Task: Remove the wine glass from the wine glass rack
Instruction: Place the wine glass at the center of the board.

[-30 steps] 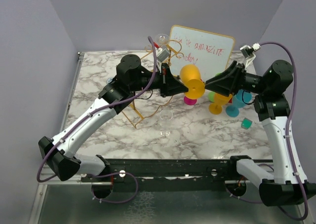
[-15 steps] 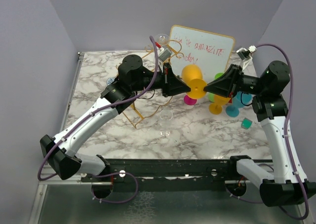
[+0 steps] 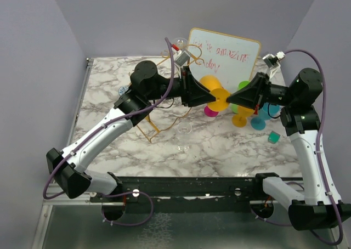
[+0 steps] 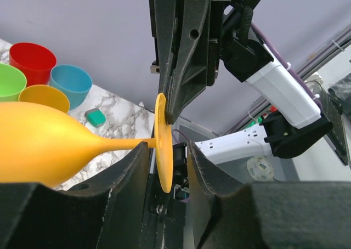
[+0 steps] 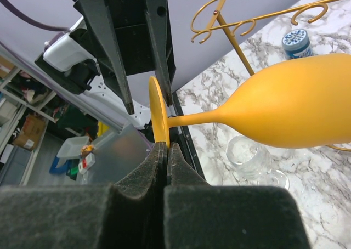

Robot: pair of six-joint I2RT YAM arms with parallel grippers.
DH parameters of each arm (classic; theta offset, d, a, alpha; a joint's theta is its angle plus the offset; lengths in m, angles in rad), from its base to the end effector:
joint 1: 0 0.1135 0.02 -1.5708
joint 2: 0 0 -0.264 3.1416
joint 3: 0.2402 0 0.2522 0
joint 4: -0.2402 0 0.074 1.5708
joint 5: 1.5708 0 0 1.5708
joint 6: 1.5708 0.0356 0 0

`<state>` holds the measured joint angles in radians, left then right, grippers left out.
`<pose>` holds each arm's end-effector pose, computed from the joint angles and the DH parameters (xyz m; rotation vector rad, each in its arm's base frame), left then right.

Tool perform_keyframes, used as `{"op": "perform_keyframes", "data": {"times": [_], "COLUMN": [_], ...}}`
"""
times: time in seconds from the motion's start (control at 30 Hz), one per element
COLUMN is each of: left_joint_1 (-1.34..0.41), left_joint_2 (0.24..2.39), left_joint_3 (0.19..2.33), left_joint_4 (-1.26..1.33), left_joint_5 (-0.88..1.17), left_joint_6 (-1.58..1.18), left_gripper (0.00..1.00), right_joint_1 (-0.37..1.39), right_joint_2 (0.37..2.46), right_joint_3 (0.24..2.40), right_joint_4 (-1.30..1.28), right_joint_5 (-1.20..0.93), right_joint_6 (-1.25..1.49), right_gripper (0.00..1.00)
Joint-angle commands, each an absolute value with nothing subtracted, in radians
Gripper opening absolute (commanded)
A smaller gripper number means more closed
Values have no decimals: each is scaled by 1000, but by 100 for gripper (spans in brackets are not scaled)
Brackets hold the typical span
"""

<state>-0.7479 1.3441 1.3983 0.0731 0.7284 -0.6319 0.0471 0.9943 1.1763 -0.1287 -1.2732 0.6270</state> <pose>0.2051 -0.2226 0.4567 0.7690 1.5262 -1.5951 0.1887 0.0430 0.4427 -0.6410 1.6414 1.4542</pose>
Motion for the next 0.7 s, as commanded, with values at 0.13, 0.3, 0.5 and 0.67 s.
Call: {"op": "perform_keyframes", "data": {"times": [0.13, 0.3, 0.5, 0.67], "left_joint_1": [-754, -758, -758, -758], "left_joint_2": [1372, 1359, 1341, 1295], "left_joint_3": [1395, 1401, 1411, 1380], "left_joint_4": [77, 32, 3, -62], "left_joint_5": [777, 727, 778, 816], "left_joint_6": [-632, -586, -524, -428], "left_gripper": [29, 0, 0, 0], "right_joint_1": [54, 54, 54, 47], "right_joint_2": [980, 984, 970, 1006], "right_joint_3": [1182, 1186, 1178, 1188], "right_joint_4": [-171, -177, -143, -30], "right_joint_5": [-1292, -1293, -1291, -1259], "right_joint_6": [599, 593, 626, 761], "right_gripper": [0, 4, 46, 60]}}
